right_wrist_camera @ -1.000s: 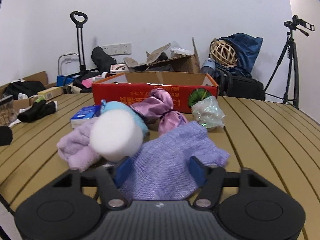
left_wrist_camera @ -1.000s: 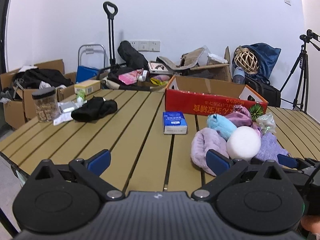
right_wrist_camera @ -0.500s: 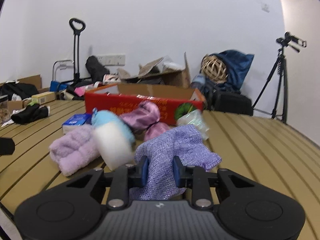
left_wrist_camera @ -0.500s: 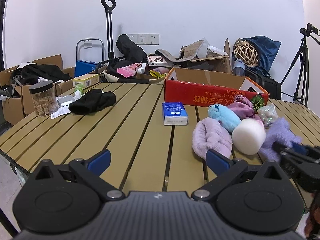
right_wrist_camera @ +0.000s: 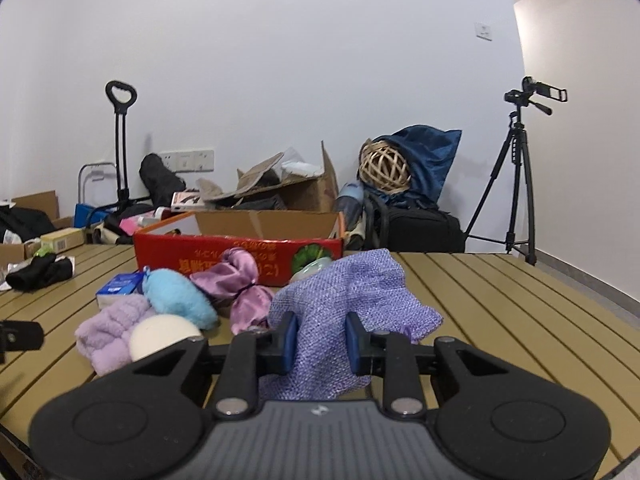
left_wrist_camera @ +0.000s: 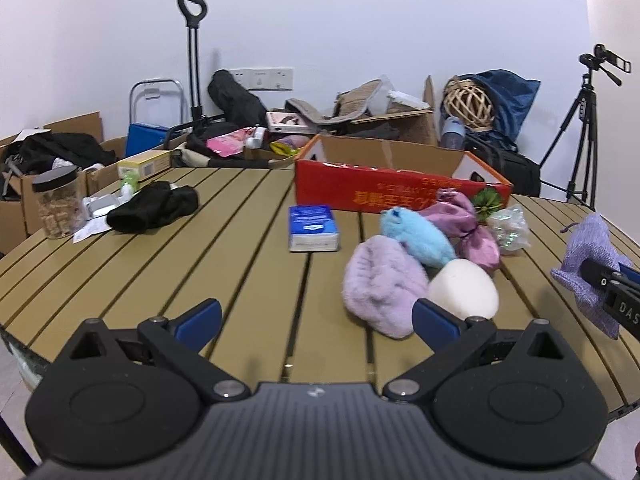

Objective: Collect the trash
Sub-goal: 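Grasp the lilac cloth with the right tool while the left tool reaches the lilac plush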

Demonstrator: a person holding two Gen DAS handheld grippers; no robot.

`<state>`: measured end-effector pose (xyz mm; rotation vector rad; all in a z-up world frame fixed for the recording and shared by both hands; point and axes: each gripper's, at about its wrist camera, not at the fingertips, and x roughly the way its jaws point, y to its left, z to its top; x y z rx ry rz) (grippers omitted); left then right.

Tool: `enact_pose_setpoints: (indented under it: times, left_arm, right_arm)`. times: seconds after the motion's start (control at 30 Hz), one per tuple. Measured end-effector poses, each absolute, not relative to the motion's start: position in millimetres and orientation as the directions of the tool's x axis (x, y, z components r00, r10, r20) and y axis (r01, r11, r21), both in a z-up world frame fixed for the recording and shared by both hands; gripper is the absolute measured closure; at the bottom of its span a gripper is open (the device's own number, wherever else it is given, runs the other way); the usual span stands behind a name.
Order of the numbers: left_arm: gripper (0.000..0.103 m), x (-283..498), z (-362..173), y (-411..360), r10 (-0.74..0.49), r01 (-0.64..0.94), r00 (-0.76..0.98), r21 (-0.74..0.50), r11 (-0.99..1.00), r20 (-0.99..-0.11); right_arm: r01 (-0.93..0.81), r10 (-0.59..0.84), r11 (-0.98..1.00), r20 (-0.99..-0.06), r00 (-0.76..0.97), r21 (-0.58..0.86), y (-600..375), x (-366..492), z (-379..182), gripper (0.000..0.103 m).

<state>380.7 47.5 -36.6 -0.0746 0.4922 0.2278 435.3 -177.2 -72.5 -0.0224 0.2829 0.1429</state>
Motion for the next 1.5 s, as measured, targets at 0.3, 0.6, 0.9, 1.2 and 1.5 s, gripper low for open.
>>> enact_pose_setpoints:
  times: [0.3,0.6,0.9,1.2,1.5]
  left_arm:
    - [0.000,410.1,-51.9,28.4,0.194,-0.208,0.829,0.033,0.978,-0.525]
    - [0.000,437.4,-58.5,30.9,0.206,-0.229,0.810,0.027,0.973,-0.550]
    - [0.000,463.0,-67.7,25.8,0.177,-0.191,0.806,0.035,0.981,-0.565]
    - [0.034,471.6,-77.0,18.5,0.161,-0.156,0.804,0.058,0.986,-0.572]
    - [0.066,462.4,-75.5,12.5,0.132,-0.115,0.837,0.065,0.991,-0.531]
  right_arm:
    - [-0.108,0.106,0.994,-0.270,0.957,0.006,-201.0,422.2,-72.2,0.079]
    - [-0.090,0.089,0.996,-0.273,0.958,0.009,-223.3,419.8,-74.0,0.079]
    - [-0.073,0.074,0.997,-0.283,0.956,0.014,-231.9,425.4,-77.9,0.079]
    - [-0.070,0.072,0.997,-0.291,0.954,0.017,-229.0,432.1,-80.8,0.079]
    - [-0.068,0.072,0.997,-0.283,0.956,0.025,-229.7,429.5,-81.2,0.079]
